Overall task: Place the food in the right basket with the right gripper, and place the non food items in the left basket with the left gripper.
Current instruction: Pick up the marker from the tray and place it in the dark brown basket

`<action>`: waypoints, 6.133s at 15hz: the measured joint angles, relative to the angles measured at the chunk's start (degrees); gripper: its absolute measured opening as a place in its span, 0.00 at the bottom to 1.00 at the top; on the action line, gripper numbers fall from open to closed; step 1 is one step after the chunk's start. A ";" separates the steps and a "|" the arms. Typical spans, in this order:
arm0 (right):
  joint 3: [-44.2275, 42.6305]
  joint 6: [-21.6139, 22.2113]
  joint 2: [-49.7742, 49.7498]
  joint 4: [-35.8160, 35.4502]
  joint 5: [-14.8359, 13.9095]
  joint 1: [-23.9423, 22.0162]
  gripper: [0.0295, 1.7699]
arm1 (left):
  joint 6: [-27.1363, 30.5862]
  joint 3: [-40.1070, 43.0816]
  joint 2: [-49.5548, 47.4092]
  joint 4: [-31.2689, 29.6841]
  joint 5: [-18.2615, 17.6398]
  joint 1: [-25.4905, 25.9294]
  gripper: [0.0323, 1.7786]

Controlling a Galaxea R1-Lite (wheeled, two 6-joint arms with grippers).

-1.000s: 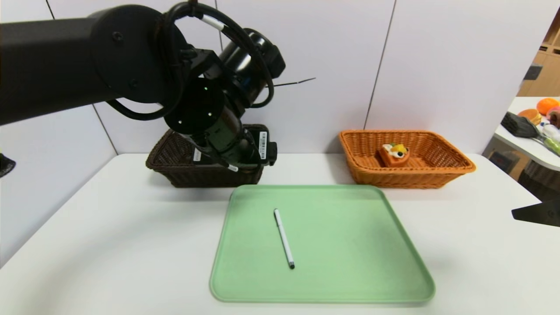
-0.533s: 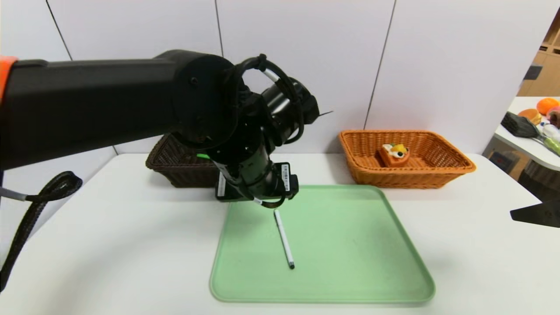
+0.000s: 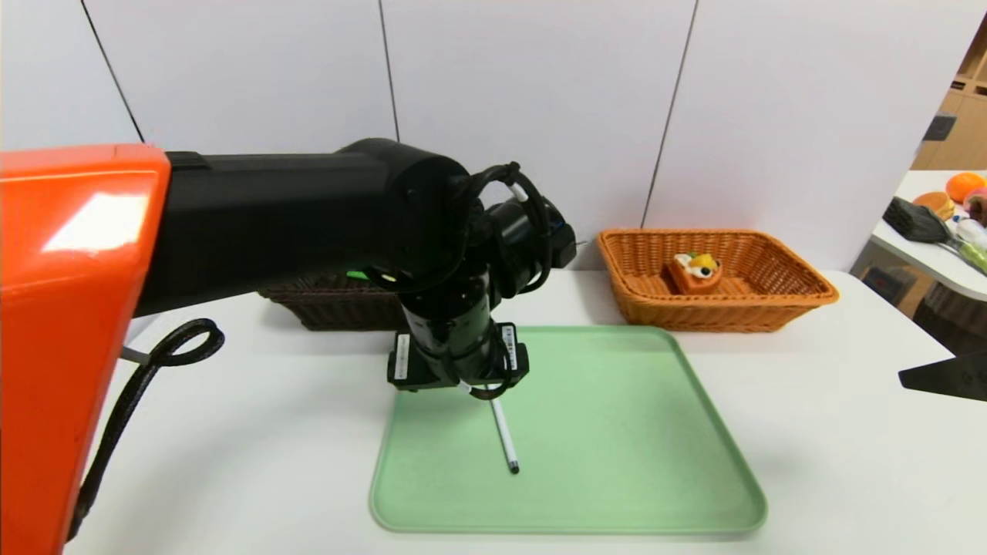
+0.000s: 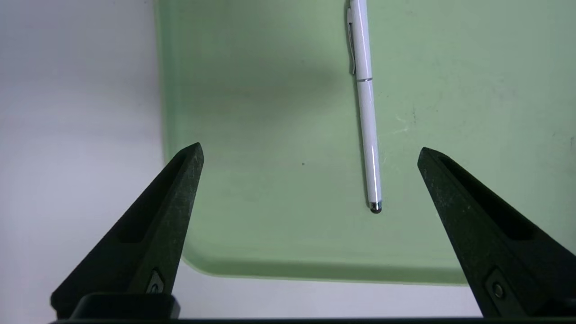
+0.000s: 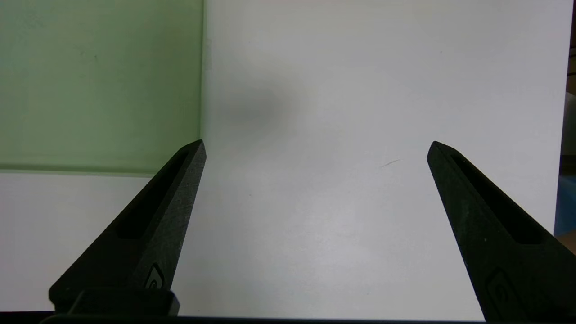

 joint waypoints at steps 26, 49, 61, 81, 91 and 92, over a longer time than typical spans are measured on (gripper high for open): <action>1.24 0.00 -0.24 -1.05 -0.11 0.00 0.96 | -2.26 -0.07 8.17 -3.51 0.28 -0.61 0.95; 1.16 -0.07 -1.26 -1.21 -0.51 0.02 0.96 | -4.02 -0.05 8.96 -4.72 0.91 -0.61 0.95; 1.07 -0.11 -1.51 -1.84 -0.51 0.02 0.96 | -4.33 0.01 9.07 -4.78 0.78 -0.56 0.95; 0.68 -0.22 -2.54 -1.90 -0.68 0.00 0.96 | -5.32 0.06 8.94 -4.80 0.77 0.10 0.02; 2.40 -0.05 -2.50 -1.84 -0.52 0.00 0.96 | -3.96 0.04 0.12 -8.52 -1.79 -7.12 0.02; 2.67 -0.02 -2.50 -1.84 -0.57 -0.02 0.96 | -3.11 0.01 -1.38 -9.02 -1.73 -7.69 0.02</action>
